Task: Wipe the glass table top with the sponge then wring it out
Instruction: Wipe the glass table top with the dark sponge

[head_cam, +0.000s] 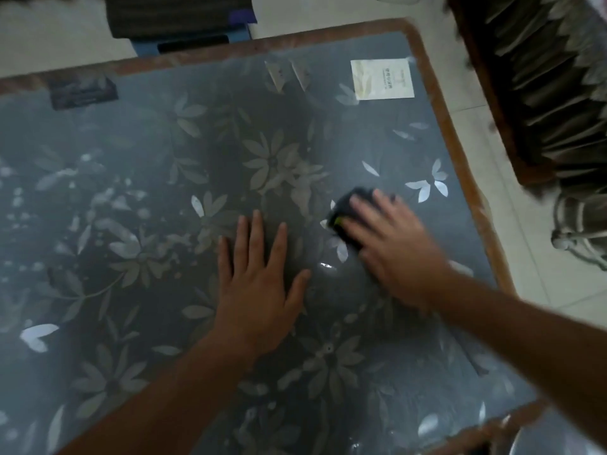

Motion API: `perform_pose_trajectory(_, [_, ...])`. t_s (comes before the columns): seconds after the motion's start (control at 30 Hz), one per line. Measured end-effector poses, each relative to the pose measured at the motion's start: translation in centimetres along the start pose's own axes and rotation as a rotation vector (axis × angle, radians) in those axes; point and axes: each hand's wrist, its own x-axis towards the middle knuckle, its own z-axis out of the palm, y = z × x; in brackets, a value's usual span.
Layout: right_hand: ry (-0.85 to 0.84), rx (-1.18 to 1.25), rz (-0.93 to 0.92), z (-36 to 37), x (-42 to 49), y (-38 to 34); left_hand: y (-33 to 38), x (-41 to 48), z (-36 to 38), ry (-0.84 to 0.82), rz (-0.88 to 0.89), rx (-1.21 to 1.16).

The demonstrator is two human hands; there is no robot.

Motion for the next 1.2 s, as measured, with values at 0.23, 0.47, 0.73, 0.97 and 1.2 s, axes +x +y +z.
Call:
perform_pose_trajectory(0.23, [0.05,0.078,0.364,0.2,1.6,-2.9,0.0,0.0,0.8,0.004,0.002,0.051])
perform_pose_trajectory(0.47, [0.072,0.06,0.426,0.0,-0.6,2.3,0.1,-0.2,0.8,0.016,0.005,0.071])
perform_pose_trajectory(0.73, [-0.059,0.063,0.032,1.8,-8.0,-7.3,0.1,-0.3,1.3,0.077,0.006,0.085])
perform_pose_trajectory(0.97, [0.111,0.119,0.709,0.5,-1.3,-1.7,0.1,-0.3,1.7,0.096,0.008,0.098])
perform_pose_trajectory(1.2, [0.017,0.036,0.152,2.1,-8.1,-5.1,0.2,-0.5,1.7,0.106,0.013,0.135])
